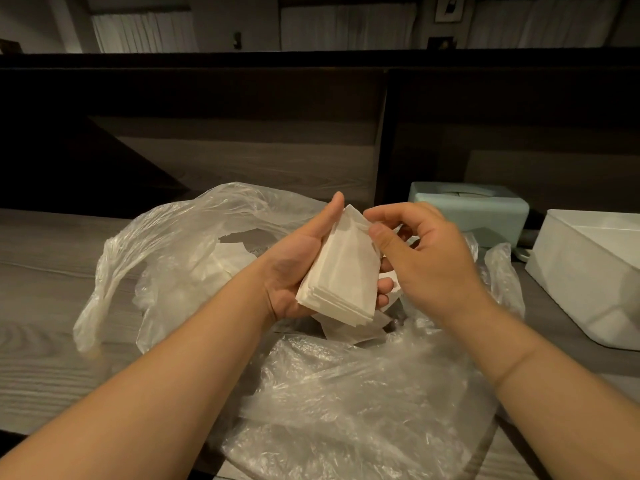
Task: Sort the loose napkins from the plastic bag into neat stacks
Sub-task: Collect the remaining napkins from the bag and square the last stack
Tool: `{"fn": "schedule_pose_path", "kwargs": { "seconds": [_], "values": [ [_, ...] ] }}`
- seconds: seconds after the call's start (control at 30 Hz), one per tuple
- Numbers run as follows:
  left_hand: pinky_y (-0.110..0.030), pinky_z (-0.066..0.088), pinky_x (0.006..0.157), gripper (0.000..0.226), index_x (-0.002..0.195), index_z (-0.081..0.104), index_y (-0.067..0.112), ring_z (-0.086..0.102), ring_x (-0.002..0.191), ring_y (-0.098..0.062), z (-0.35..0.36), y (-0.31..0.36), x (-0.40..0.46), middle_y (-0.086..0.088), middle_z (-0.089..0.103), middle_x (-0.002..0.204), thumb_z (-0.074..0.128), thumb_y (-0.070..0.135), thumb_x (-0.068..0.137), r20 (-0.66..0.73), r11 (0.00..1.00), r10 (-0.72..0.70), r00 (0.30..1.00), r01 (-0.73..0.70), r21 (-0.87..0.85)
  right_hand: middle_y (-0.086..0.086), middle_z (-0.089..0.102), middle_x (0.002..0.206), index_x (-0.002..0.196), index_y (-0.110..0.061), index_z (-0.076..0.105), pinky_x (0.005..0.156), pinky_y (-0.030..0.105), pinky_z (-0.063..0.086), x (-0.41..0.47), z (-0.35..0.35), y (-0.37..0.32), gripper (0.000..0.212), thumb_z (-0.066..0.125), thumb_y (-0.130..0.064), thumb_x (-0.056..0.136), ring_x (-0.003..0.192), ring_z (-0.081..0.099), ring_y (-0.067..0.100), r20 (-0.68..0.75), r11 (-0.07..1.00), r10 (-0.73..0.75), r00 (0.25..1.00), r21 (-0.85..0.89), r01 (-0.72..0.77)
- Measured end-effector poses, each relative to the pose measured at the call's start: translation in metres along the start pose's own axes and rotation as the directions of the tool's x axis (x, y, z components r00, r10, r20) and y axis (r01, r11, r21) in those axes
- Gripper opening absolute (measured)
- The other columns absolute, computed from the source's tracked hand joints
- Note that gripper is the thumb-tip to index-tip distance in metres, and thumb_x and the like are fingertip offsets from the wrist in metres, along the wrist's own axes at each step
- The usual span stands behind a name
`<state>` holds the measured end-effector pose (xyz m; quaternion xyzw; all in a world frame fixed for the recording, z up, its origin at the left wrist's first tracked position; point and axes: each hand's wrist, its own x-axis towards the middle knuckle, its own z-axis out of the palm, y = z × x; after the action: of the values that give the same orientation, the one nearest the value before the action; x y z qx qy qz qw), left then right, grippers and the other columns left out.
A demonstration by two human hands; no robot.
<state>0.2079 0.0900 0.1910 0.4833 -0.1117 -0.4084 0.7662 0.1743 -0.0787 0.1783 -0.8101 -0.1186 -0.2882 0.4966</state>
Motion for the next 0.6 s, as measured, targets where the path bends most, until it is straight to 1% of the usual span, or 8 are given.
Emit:
{"fn": "schedule_pose_path", "kwargs": {
  "seconds": [0.07,0.17,0.23,0.3,0.4,0.47,0.53,0.6],
  "values": [
    [-0.050,0.057,0.091,0.080,0.138,0.062,0.013,0.067,0.091,-0.034,0.000,0.000,0.000,-0.018,0.067,0.111,0.057,0.073,0.085,0.036,1.000,0.006,0.999,-0.006,-0.005,-0.012,0.062,0.103,0.107,-0.040,0.067,0.083,0.041,0.060,0.000,0.000,0.001,0.013,0.063,-0.032,0.098,0.093,0.061,0.007,0.009,0.999,0.034,0.999,0.026,-0.035],
    [-0.049,0.058,0.089,0.077,0.135,0.063,0.014,0.068,0.090,-0.034,-0.001,0.000,0.000,-0.019,0.068,0.110,0.058,0.071,0.084,0.013,1.000,0.001,1.000,-0.001,0.018,-0.011,0.065,0.104,0.106,-0.041,0.068,0.083,0.041,0.060,0.000,-0.001,0.003,0.011,0.063,-0.034,0.099,0.094,0.064,0.010,0.030,0.996,0.085,0.996,0.025,-0.086],
    [-0.049,0.060,0.086,0.072,0.131,0.066,0.015,0.070,0.090,-0.035,0.000,0.001,0.000,-0.020,0.069,0.111,0.057,0.070,0.086,0.004,1.000,0.004,1.000,-0.004,0.025,-0.012,0.065,0.103,0.100,-0.043,0.068,0.082,0.038,0.061,-0.001,0.000,0.002,0.011,0.063,-0.033,0.099,0.093,0.064,0.009,0.029,0.997,0.079,0.996,0.012,-0.079],
    [-0.050,0.060,0.085,0.068,0.125,0.073,0.016,0.070,0.091,-0.037,0.001,0.001,-0.001,-0.021,0.071,0.113,0.055,0.069,0.087,0.016,1.000,0.007,1.000,-0.007,0.014,-0.012,0.064,0.105,0.101,-0.043,0.069,0.080,0.033,0.060,-0.002,0.000,0.002,0.012,0.063,-0.033,0.098,0.094,0.062,0.009,0.029,0.997,0.070,0.997,0.011,-0.070],
    [-0.049,0.060,0.084,0.068,0.130,0.068,0.017,0.070,0.089,-0.035,0.001,-0.001,-0.001,-0.019,0.071,0.110,0.056,0.068,0.087,0.047,1.000,0.014,0.999,-0.015,0.011,-0.012,0.063,0.107,0.104,-0.045,0.069,0.079,0.025,0.056,-0.002,0.000,0.001,0.014,0.062,-0.034,0.099,0.093,0.061,0.007,0.046,0.998,0.060,0.997,0.004,-0.060],
    [-0.046,0.059,0.085,0.069,0.129,0.068,0.010,0.068,0.088,-0.031,-0.003,0.000,-0.001,-0.018,0.069,0.107,0.065,0.064,0.086,0.093,1.000,0.011,0.996,-0.010,-0.009,-0.012,0.063,0.108,0.109,-0.044,0.068,0.077,0.024,0.056,0.000,0.000,0.001,0.015,0.060,-0.034,0.101,0.089,0.064,0.006,0.046,0.992,0.109,0.993,0.054,-0.112],
    [-0.044,0.058,0.087,0.072,0.133,0.063,0.006,0.066,0.089,-0.028,-0.006,0.002,-0.002,-0.016,0.066,0.108,0.073,0.056,0.083,0.089,0.998,0.029,0.996,-0.025,-0.051,-0.014,0.066,0.104,0.112,-0.038,0.067,0.078,0.026,0.054,0.003,-0.002,0.000,0.015,0.057,-0.032,0.103,0.086,0.065,0.004,0.018,0.969,0.213,0.977,0.126,-0.214],
    [-0.044,0.059,0.085,0.072,0.138,0.055,0.004,0.066,0.090,-0.028,-0.010,0.005,-0.001,-0.015,0.065,0.108,0.074,0.049,0.085,0.029,0.990,0.084,0.996,-0.080,-0.120,-0.014,0.068,0.097,0.106,-0.033,0.067,0.079,0.029,0.053,0.006,-0.006,0.002,0.012,0.056,-0.030,0.103,0.086,0.063,0.005,0.001,0.962,0.266,0.964,0.059,-0.266]
  ]
}}
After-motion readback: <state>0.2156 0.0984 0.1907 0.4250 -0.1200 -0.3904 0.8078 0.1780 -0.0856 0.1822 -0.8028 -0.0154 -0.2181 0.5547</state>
